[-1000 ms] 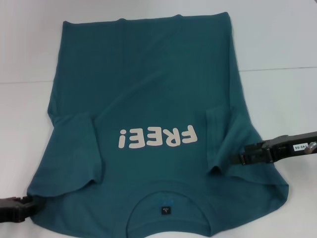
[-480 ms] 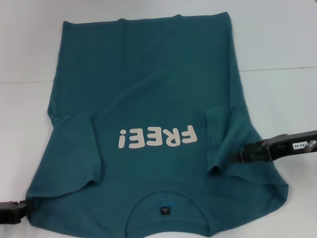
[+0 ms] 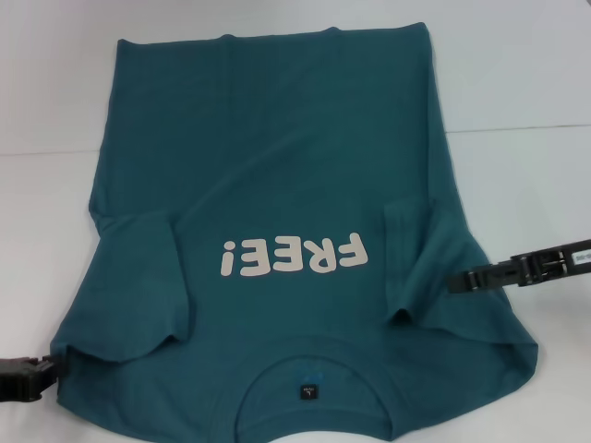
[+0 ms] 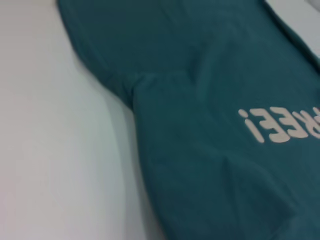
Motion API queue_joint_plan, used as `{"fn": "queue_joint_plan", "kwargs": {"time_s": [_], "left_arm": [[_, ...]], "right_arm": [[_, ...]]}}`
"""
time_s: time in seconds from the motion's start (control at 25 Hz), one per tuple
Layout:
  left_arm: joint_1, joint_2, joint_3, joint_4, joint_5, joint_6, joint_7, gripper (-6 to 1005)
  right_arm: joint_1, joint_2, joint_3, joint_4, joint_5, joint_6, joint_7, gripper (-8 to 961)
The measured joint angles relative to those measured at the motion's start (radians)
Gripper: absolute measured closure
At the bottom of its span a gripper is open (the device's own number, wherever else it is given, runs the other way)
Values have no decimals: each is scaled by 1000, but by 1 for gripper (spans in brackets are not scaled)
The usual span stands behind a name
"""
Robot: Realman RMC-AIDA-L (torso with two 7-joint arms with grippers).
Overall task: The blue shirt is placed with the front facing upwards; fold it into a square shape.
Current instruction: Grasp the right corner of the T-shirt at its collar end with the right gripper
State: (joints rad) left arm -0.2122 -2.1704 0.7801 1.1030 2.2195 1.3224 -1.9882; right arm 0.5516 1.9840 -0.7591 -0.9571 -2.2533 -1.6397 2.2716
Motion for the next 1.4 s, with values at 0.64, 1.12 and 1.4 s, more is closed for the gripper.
{"fn": "queue_joint_plan", "kwargs": {"time_s": [0.64, 1.12, 1.4], "left_arm": [[-30, 6, -6, 6, -3, 15, -5, 950], [-77, 14, -10, 6, 5, 20, -40, 950], [-79, 15, -18, 9, 7, 18, -47, 949]], "right_arm": [[56, -92, 2, 85, -235, -74, 170, 130], [83, -107, 13, 95, -276, -68, 231, 136], [70, -96, 21, 86, -274, -91, 205, 133]]}}
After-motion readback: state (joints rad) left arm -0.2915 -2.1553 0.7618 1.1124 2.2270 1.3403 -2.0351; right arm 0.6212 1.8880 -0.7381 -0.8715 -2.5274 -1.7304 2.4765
